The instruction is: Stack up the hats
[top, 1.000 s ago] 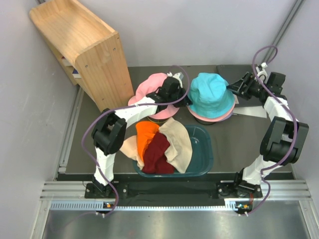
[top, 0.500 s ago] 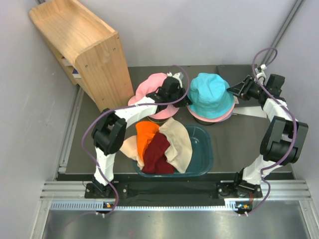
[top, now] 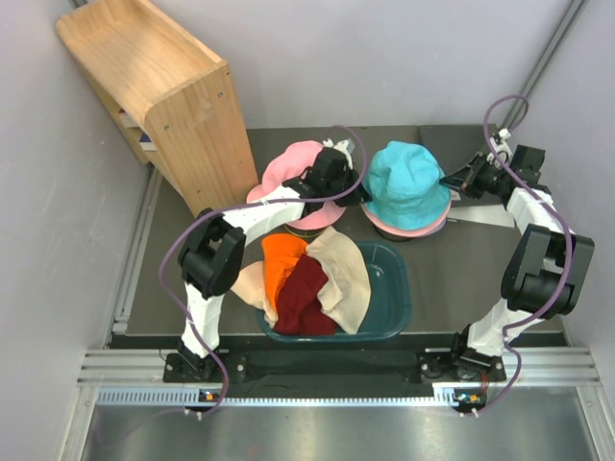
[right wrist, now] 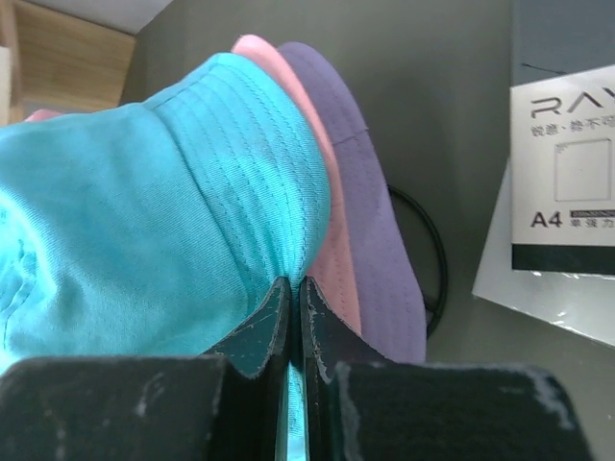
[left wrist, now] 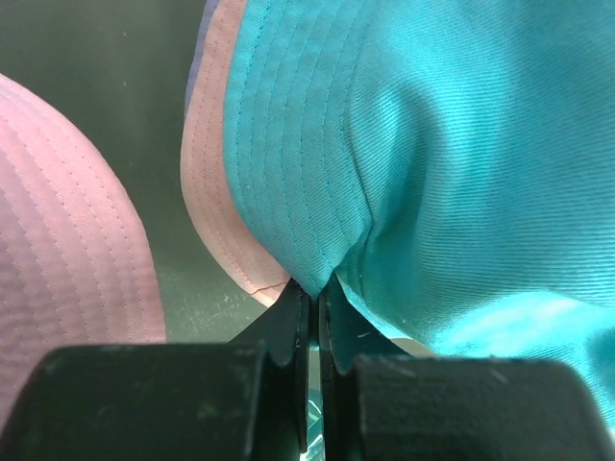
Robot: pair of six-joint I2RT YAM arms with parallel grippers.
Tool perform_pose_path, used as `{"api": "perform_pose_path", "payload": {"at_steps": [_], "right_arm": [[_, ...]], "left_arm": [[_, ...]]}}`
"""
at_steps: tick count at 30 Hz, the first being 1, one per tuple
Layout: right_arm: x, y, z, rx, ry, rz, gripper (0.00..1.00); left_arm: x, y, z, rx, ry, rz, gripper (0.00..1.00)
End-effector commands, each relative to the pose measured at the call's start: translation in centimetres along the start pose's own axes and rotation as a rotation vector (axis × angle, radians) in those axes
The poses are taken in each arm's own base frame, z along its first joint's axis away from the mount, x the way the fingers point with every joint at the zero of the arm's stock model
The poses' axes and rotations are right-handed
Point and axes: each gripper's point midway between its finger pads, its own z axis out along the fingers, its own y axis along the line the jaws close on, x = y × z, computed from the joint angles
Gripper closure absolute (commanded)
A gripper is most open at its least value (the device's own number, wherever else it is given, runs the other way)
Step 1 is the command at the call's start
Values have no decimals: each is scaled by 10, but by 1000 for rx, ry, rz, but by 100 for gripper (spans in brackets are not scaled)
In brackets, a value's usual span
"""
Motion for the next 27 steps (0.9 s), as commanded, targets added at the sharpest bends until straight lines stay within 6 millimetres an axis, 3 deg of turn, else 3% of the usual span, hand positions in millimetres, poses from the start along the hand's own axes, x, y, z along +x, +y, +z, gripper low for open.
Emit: {"api": "perform_pose_path", "payload": {"at_steps": [1,9,14,16,17,18,20,21,22,24,27], "right_arm": [[10,-39,0,191,18,-11,100],[18,-67,-8,342,31,-15,100],[8,-59,-12,345,19,-27,99],[1,-52,-15,333,7,-32,90],[-6,-44,-16,317,-4,-41,73],[-10,-39,-17,313,-11,-39,65],[-22,-27,-23,304,-41,-56,46],[-23,-24,-26,307,-43,-50,41],[-28,-19,-31,318,-62,-56,37],[-31,-18,-39,357,-75,-23,29],[-38,-33,-61,496,-111,41,22]], "left_arm": [[-8,6,6,-12,-18,8,100],[1,8,11,-28,4,34,100],[-1,1,11,-48,5,100,100],[-4,-5,8,-49,8,117,99],[-13,-13,5,-38,-8,128,94],[-17,-16,2,-43,-17,136,80],[-26,-27,-8,-32,-35,152,63],[-29,-32,-12,-24,-40,154,56],[-34,-38,-22,-16,-50,150,44],[-36,-45,-31,-1,-51,147,37],[-36,-56,-53,7,-37,142,30]]}}
